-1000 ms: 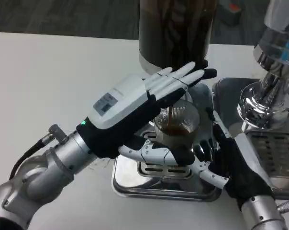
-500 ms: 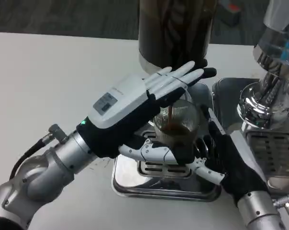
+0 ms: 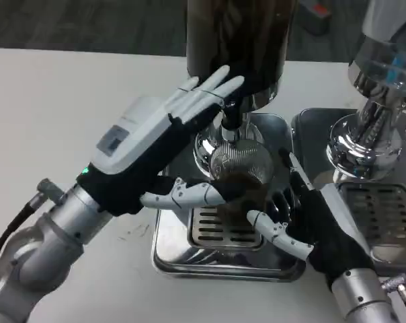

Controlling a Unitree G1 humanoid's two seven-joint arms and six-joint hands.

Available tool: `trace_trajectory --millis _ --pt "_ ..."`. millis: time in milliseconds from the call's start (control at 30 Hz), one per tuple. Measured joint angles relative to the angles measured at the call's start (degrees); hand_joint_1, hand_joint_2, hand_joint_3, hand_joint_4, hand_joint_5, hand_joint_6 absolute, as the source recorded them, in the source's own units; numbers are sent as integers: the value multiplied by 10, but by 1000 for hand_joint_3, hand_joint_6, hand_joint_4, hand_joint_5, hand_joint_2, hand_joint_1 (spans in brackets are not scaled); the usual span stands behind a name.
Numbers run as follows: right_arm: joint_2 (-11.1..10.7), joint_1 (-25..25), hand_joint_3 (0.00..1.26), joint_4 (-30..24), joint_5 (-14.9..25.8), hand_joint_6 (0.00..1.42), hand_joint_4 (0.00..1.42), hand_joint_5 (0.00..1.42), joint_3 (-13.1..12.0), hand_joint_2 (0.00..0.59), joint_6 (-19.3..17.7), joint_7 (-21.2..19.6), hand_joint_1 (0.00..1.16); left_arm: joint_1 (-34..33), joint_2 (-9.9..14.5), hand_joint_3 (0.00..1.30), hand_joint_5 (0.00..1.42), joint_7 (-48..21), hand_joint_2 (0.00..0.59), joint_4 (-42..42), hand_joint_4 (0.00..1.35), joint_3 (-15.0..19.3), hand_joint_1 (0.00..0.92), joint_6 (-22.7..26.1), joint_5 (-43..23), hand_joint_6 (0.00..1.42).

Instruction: Grasp the cup under the faucet to collect the drink, then remove the cup.

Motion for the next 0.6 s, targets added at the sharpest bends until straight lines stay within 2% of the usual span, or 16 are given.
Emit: trace_trajectory --millis 367,600 --pt "-7 -2 0 0 -4 0 0 0 8 253 0 4 527 78 8 90 96 45 148 -10 0 69 0 17 -4 28" --pt "-8 -3 0 0 1 0 0 0 8 251 -3 8 525 135 27 79 95 78 149 16 0 98 0 38 0 26"
